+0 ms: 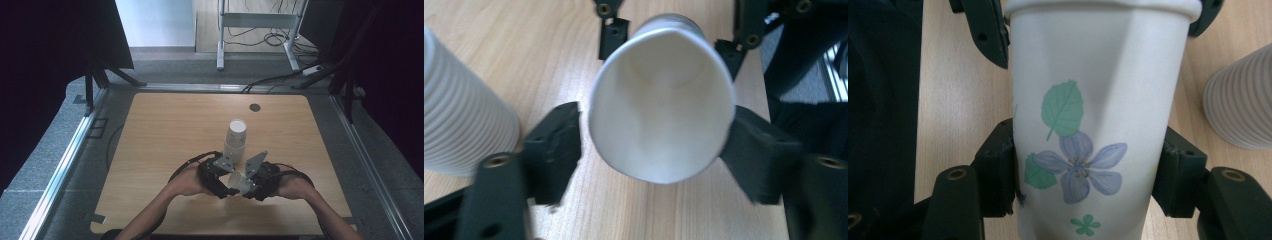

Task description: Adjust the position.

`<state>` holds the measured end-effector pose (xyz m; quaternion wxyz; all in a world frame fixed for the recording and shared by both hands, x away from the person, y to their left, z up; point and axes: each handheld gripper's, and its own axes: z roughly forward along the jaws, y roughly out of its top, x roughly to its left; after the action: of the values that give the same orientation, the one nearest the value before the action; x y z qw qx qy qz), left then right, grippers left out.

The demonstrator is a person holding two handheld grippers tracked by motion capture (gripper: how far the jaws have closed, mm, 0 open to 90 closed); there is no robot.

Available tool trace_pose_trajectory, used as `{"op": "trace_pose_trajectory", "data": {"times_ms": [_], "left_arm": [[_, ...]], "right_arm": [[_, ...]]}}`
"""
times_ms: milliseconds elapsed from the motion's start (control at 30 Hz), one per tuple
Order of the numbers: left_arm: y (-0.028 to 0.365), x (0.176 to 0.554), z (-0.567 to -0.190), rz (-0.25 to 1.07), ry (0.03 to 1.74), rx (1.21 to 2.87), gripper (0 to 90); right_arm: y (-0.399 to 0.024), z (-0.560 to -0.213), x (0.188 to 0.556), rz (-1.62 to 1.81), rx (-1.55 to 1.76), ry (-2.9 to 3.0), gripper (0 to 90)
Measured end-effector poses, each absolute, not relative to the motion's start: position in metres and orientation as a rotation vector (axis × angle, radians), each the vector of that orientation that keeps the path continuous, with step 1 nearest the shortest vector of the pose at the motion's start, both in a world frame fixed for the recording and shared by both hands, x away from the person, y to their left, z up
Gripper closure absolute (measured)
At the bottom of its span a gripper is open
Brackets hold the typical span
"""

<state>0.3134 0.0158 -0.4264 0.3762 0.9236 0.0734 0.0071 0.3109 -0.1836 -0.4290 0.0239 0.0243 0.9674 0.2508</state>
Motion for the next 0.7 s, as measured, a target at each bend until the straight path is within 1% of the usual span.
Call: {"op": "trace_pose_trajectory", "data": {"times_ms": [67, 167, 500, 700], "left_arm": [[0.018, 0.315, -0.426, 0.01, 0.218, 2.337, 18.1], [0.022, 0.316, -0.425, -0.001, 0.246, 2.303, 15.2], [0.033, 0.315, -0.42, -0.006, 0.288, 2.187, 14.4], [0.036, 0.312, -0.422, 0.039, 0.266, 2.165, 14.6]], "right_arm": [[-0.186, -0.429, 0.311, 0.813, 0.093, 2.985, 37.5], [-0.19, -0.428, 0.312, 0.866, 0.129, 2.97, 37.4], [-0.203, -0.428, 0.312, 1.051, 0.228, 2.904, 37.2], [-0.212, -0.43, 0.313, 1.174, 0.288, 2.853, 37.1]]}}
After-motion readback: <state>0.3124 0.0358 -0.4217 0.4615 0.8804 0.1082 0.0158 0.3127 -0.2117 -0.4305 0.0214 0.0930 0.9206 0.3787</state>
